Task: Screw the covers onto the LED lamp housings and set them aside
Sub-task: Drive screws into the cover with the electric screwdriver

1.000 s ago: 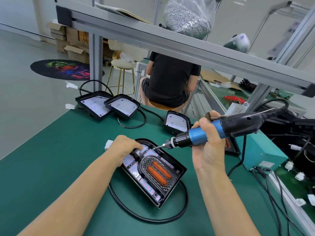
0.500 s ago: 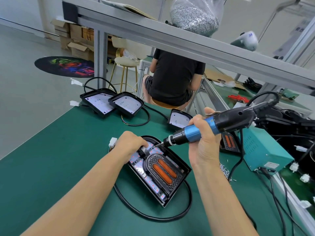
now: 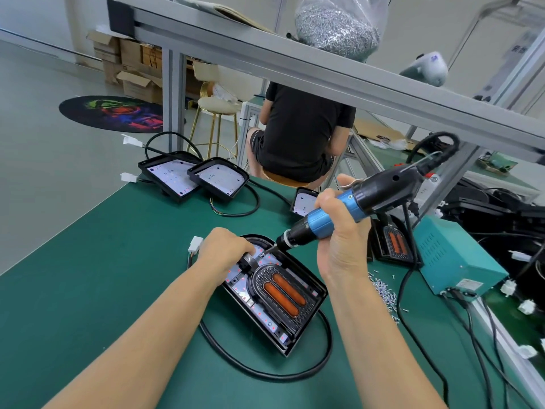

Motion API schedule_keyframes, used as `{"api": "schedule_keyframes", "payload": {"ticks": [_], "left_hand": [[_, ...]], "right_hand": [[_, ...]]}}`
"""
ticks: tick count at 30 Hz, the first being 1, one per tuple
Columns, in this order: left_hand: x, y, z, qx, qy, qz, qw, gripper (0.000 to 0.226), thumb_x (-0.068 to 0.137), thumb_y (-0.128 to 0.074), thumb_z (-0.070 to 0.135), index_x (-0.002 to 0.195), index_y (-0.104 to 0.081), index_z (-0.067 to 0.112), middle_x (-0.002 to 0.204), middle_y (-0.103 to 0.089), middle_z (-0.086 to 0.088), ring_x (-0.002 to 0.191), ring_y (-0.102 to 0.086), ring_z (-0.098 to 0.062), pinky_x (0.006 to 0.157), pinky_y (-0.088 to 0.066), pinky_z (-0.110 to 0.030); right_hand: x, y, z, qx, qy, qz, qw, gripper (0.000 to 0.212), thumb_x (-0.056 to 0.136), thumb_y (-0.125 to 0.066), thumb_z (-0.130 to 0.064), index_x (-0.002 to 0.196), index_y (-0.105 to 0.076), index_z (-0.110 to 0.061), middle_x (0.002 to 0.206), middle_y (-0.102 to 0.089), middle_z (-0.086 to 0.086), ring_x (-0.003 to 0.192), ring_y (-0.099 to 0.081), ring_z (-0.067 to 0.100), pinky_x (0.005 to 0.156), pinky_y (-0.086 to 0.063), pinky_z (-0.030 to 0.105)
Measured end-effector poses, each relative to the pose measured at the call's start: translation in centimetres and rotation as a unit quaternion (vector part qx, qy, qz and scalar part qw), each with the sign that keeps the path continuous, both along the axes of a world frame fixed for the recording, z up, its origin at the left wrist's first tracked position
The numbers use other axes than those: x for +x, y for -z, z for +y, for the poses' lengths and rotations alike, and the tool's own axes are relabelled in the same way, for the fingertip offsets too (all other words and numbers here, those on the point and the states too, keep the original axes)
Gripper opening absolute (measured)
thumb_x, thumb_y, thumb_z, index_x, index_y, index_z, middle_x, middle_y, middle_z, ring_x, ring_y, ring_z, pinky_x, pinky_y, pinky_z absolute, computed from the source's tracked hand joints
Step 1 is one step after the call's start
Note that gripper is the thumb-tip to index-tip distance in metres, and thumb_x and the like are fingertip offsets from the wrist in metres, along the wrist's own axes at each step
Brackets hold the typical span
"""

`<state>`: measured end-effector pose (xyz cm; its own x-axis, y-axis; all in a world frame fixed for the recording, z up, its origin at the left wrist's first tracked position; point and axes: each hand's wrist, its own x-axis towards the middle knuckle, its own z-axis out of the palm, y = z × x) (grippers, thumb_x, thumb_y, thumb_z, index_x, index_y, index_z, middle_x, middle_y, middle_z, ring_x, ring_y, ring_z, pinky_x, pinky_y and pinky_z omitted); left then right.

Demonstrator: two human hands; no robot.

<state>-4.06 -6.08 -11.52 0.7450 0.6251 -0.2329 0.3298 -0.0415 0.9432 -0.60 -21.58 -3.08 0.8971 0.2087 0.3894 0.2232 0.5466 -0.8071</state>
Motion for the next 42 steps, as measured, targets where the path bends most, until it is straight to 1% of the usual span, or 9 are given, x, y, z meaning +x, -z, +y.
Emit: {"api": "schedule_keyframes", "payload": {"ticks": [3, 7, 15, 19, 23, 25, 29, 36, 42], "left_hand": [[-0.15, 0.24, 0.05, -0.007, -0.007, 0.003, 1.0, 0.033, 0.062, -0.074, 0.001, 0.057, -0.042, 0.007, 0.051, -0.027, -0.003, 0.055, -0.022, -0.019, 0.058, -0.02, -0.031], [-0.27, -0.06, -0.16, 0.004, 0.0, -0.013, 1.0, 0.051, 0.055, -0.073, 0.004, 0.048, -0.024, 0.016, 0.036, -0.015, 0.006, 0.049, -0.014, -0.018, 0.055, -0.013, -0.03], [-0.45, 0.36, -0.05, -0.01, -0.018, 0.003, 1.0, 0.038, 0.064, -0.073, 0.0, 0.055, -0.037, 0.009, 0.045, -0.021, 0.0, 0.053, -0.018, -0.019, 0.057, -0.017, -0.03], [-0.64, 0.53, -0.03, -0.019, -0.019, -0.001, 1.0, 0.038, 0.064, -0.073, 0.0, 0.054, -0.037, 0.009, 0.046, -0.022, -0.001, 0.053, -0.018, -0.019, 0.058, -0.018, -0.031], [-0.57, 0.46, 0.0, -0.019, -0.013, 0.005, 1.0, 0.045, 0.063, -0.072, -0.001, 0.05, -0.031, 0.012, 0.036, -0.018, 0.005, 0.05, -0.016, -0.018, 0.056, -0.016, -0.03], [-0.5, 0.58, 0.07, -0.02, -0.012, 0.007, 1.0, 0.037, 0.065, -0.072, 0.0, 0.054, -0.038, 0.008, 0.04, -0.021, 0.003, 0.052, -0.018, -0.019, 0.058, -0.018, -0.031], [-0.42, 0.61, 0.1, -0.025, -0.013, 0.006, 1.0, 0.022, 0.066, -0.073, 0.002, 0.066, -0.052, 0.006, 0.06, -0.035, -0.008, 0.063, -0.028, -0.021, 0.063, -0.025, -0.033], [-0.19, 0.65, 0.26, -0.042, -0.015, 0.005, 0.999, 0.016, 0.063, -0.074, 0.003, 0.07, -0.06, 0.004, 0.069, -0.048, -0.014, 0.068, -0.037, -0.022, 0.064, -0.029, -0.033], [-0.07, 0.57, 0.05, -0.051, -0.013, 0.001, 0.999, 0.022, 0.064, -0.074, 0.002, 0.068, -0.053, 0.006, 0.069, -0.042, -0.013, 0.068, -0.032, -0.022, 0.063, -0.026, -0.034]], "right_hand": [[-0.18, 0.31, -0.03, -0.031, -0.032, -0.027, 0.999, 0.032, 0.072, -0.066, -0.003, 0.089, -0.063, -0.03, 0.084, -0.052, 0.005, 0.08, -0.05, 0.018, 0.079, -0.043, 0.033], [-0.22, -0.08, 0.13, -0.035, -0.044, -0.047, 0.997, 0.034, 0.074, -0.063, 0.001, 0.094, -0.061, -0.026, 0.077, -0.053, 0.001, 0.078, -0.048, 0.018, 0.082, -0.04, 0.041], [-0.73, 0.43, 0.56, -0.054, -0.044, -0.044, 0.997, 0.034, 0.073, -0.065, -0.002, 0.103, -0.055, -0.015, 0.074, -0.057, -0.008, 0.081, -0.047, 0.02, 0.081, -0.042, 0.034], [-0.6, 0.51, 0.77, -0.048, -0.042, -0.04, 0.997, 0.033, 0.073, -0.066, -0.002, 0.081, -0.066, -0.034, 0.074, -0.053, -0.002, 0.085, -0.043, 0.026, 0.086, -0.039, 0.038], [-0.44, 0.54, 0.81, -0.061, -0.039, -0.042, 0.996, 0.02, 0.073, -0.067, -0.003, 0.078, -0.059, -0.021, 0.076, -0.053, 0.0, 0.083, -0.045, 0.026, 0.084, -0.041, 0.038], [-0.41, 0.62, 0.84, -0.061, -0.032, -0.042, 0.997, 0.022, 0.073, -0.067, -0.003, 0.074, -0.057, -0.022, 0.077, -0.052, 0.002, 0.082, -0.045, 0.025, 0.083, -0.042, 0.037], [-0.44, 0.65, 0.67, -0.057, -0.047, -0.047, 0.996, 0.031, 0.074, -0.067, -0.003, 0.068, -0.059, -0.033, 0.076, -0.051, -0.001, 0.08, -0.046, 0.021, 0.082, -0.042, 0.033], [-0.44, 0.72, 0.46, -0.064, -0.087, -0.078, 0.991, 0.026, 0.075, -0.065, 0.001, 0.081, -0.048, -0.017, 0.076, -0.051, -0.003, 0.083, -0.046, 0.022, 0.077, -0.048, 0.022], [-0.62, 0.52, 0.32, -0.073, -0.116, -0.103, 0.985, 0.029, 0.075, -0.063, 0.005, 0.095, -0.044, -0.004, 0.075, -0.053, -0.007, 0.073, -0.049, 0.009, 0.072, -0.047, 0.018]]}}
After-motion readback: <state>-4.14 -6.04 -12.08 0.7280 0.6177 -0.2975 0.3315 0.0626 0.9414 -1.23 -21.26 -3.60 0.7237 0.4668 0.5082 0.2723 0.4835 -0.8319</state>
